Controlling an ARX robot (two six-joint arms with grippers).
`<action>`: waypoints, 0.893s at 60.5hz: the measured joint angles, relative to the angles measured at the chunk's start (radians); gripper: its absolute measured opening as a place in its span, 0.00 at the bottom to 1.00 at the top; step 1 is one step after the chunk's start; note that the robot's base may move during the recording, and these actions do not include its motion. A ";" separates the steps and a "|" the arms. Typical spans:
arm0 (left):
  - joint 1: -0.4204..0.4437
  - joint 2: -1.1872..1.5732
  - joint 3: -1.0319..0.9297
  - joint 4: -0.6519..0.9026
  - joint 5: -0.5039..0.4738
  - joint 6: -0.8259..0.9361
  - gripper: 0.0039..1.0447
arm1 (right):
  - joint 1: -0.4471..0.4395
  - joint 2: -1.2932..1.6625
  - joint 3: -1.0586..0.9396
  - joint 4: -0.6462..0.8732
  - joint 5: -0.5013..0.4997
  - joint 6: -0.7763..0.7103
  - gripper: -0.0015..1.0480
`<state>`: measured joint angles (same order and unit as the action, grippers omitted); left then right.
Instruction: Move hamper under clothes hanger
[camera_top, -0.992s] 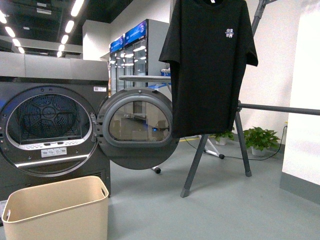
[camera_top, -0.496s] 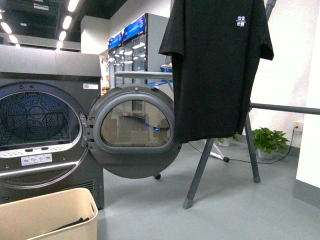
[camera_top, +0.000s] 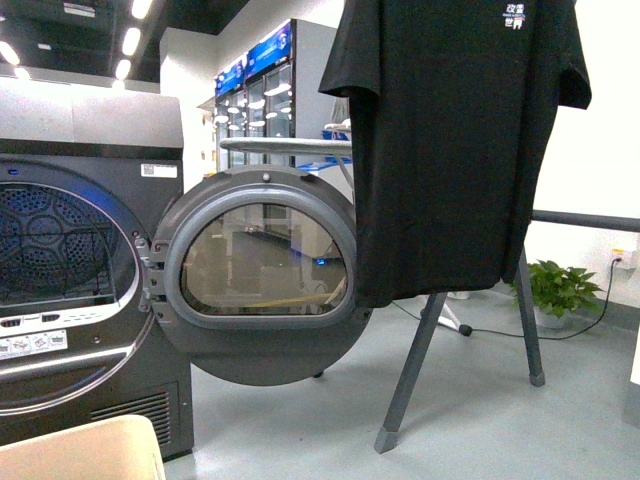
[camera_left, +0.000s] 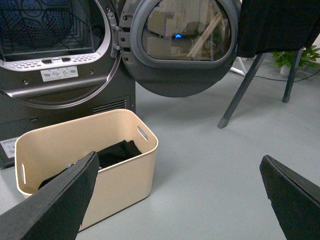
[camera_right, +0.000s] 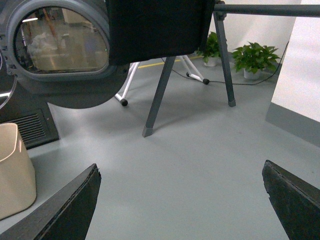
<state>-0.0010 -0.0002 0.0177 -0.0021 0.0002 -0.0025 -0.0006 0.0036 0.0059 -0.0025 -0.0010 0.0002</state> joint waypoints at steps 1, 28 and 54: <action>0.000 0.002 0.000 0.000 0.000 0.000 0.94 | 0.000 0.000 0.000 0.000 0.000 0.000 0.92; 0.000 0.000 0.000 0.001 0.000 0.000 0.94 | 0.000 0.000 0.000 0.000 0.000 0.000 0.92; 0.000 0.002 0.000 0.000 0.003 0.000 0.94 | -0.001 0.000 0.000 0.000 0.007 0.000 0.92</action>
<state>-0.0013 0.0013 0.0181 -0.0017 0.0032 -0.0025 -0.0013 0.0036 0.0059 -0.0029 0.0059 0.0002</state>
